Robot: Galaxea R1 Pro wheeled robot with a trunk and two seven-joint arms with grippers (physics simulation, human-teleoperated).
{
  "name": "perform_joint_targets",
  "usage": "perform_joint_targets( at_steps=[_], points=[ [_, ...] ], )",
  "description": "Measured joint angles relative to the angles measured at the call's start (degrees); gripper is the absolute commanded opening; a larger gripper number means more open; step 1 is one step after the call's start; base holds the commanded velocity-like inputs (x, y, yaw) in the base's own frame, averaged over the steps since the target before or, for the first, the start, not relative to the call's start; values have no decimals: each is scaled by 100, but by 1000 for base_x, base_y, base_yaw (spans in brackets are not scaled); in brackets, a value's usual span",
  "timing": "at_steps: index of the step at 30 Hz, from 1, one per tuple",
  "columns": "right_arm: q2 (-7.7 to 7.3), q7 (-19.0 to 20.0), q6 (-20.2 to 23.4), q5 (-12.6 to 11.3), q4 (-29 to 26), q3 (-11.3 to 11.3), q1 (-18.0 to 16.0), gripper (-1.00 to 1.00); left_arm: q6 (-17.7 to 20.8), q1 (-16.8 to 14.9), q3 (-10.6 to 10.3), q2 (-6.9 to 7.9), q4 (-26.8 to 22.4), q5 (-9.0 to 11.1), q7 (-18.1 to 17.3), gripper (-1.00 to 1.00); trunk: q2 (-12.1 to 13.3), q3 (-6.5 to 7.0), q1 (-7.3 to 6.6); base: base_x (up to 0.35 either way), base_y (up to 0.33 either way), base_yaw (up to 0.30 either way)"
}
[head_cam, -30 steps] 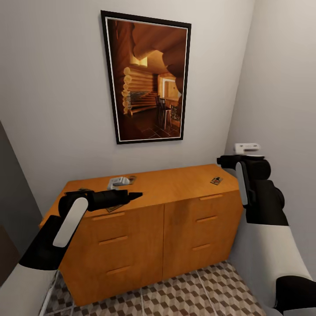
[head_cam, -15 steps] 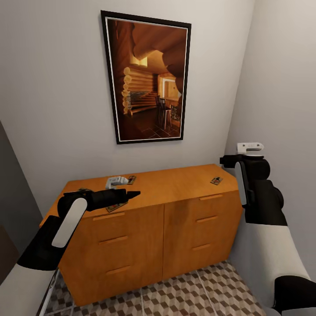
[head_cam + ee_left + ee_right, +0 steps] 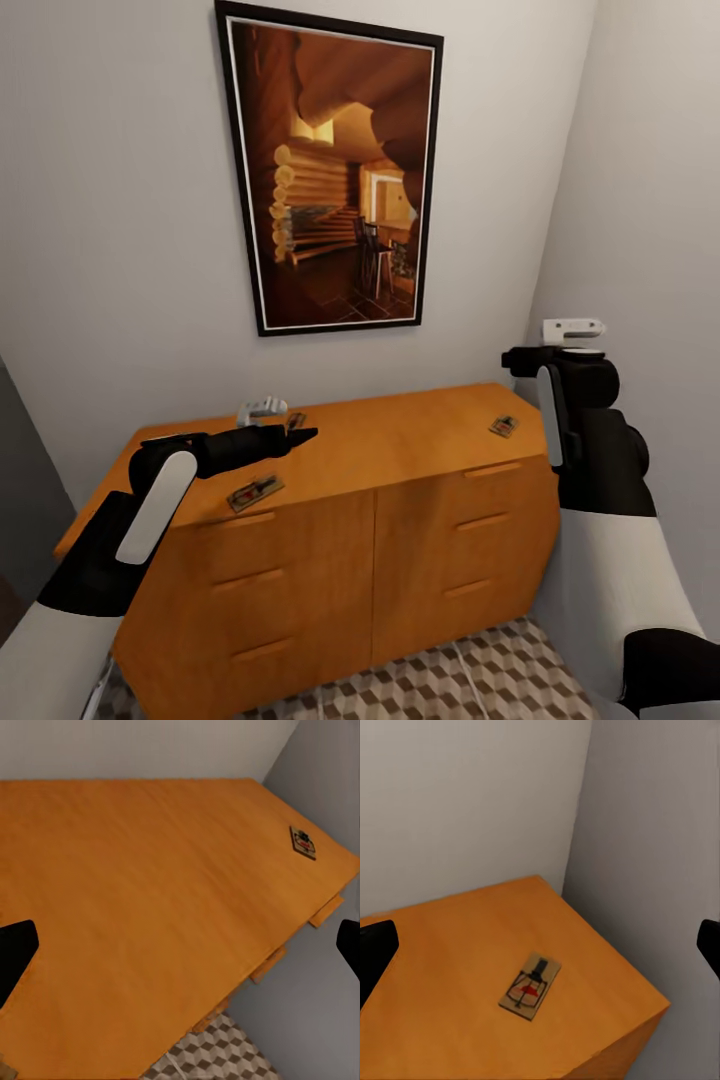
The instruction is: Take the four mousetraps from the cabinet in the bathroom and place them on the bathroom floor. Make sure all four end up on the same floor surface, and ensure that at least two of them are either under or directly next to the same bathroom sink.
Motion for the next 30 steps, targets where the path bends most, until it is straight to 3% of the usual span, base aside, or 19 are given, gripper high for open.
perform_joint_targets(
  at_steps=[10,20,30],
  points=[
    [35,0,-1,-74,-4,22,-2,100,-13,0,8,18,-2,-3,-1,100,0,0,0,292,0,0],
    [68,3,0,-115,99,19,0,100,-8,0,8,71,2,-2,-2,100,0,0,3,76,0,0],
    [328,1,2,-125,930,-43,-5,100,-7,0,6,87,5,7,-2,100,1,0,3,10,0,0]
  ],
)
